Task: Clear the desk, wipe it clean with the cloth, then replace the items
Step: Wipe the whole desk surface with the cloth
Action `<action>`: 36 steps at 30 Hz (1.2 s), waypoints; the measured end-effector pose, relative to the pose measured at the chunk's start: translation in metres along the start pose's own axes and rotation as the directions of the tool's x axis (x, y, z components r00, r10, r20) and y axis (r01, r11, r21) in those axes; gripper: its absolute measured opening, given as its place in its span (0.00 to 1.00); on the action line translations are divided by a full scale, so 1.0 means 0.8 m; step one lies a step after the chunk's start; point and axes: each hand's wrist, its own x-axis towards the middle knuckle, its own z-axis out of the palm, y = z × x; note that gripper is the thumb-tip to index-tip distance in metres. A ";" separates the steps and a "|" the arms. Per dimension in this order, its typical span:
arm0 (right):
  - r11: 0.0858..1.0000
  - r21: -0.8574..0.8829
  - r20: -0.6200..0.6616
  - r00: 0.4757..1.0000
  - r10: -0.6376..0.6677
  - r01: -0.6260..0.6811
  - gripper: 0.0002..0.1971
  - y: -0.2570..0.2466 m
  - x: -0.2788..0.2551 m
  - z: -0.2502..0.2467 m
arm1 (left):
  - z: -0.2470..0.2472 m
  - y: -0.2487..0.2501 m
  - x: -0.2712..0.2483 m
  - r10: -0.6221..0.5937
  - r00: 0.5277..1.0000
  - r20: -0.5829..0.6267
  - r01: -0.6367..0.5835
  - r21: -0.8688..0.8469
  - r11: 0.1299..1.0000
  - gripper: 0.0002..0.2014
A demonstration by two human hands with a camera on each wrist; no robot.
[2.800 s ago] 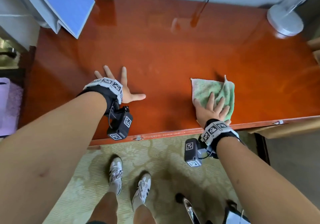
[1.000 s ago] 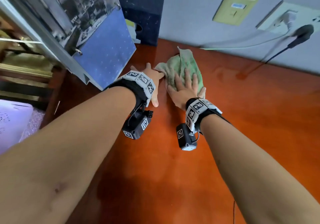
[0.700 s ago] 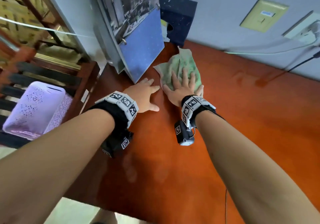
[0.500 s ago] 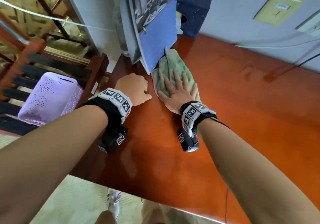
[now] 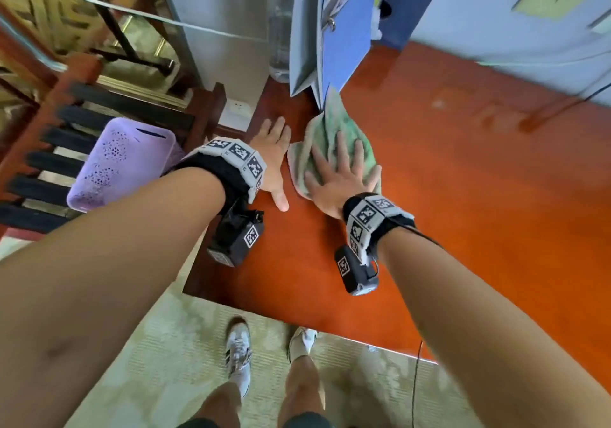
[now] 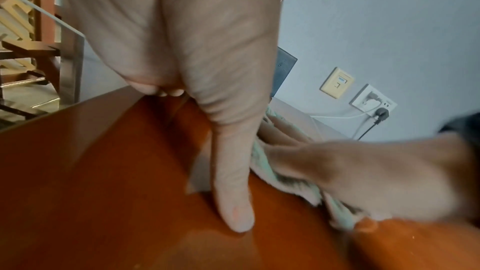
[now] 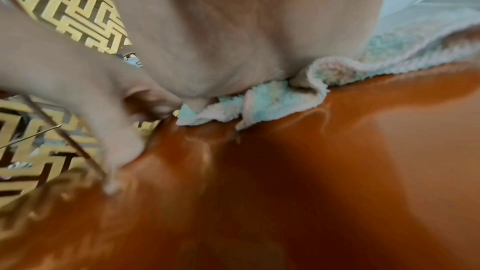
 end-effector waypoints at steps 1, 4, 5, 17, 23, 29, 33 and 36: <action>1.000 -0.013 0.007 1.000 -0.028 0.028 0.30 0.004 -0.012 0.008 | 0.000 0.000 -0.001 0.009 1.000 -0.012 -0.009 -0.005 1.000 0.73; 1.000 0.029 0.001 1.000 0.013 -0.013 0.29 0.026 -0.029 0.014 | 0.003 0.001 -0.004 0.019 1.000 -0.021 -0.019 0.005 1.000 0.71; 0.997 0.048 -0.015 0.998 0.059 -0.059 0.29 0.031 -0.032 0.015 | 0.006 0.002 -0.007 0.022 1.000 -0.015 -0.022 0.012 1.000 0.70; 1.000 0.023 -0.040 0.999 0.003 -0.002 0.28 -0.017 -0.116 0.082 | 0.012 0.033 -0.042 -0.011 1.000 0.024 0.009 0.087 0.996 0.62; 0.992 0.116 -0.093 0.995 -0.040 0.050 0.26 0.030 -0.168 0.099 | 0.025 0.095 -0.070 0.136 0.989 0.051 -0.139 0.068 0.988 0.60; 0.983 0.183 -0.146 0.989 0.024 0.004 0.25 0.073 -0.204 0.109 | 0.035 0.151 -0.088 0.169 0.980 0.103 -0.179 0.098 0.979 0.47; 0.952 0.305 -0.147 0.986 0.080 -0.032 0.26 0.084 -0.213 0.089 | 0.034 0.182 -0.103 0.223 0.974 0.030 -0.225 0.101 0.969 0.18; 0.831 0.551 -0.086 0.986 0.144 -0.074 0.26 0.098 -0.223 0.064 | 0.039 0.201 -0.122 0.198 0.980 0.023 -0.199 0.009 0.980 0.14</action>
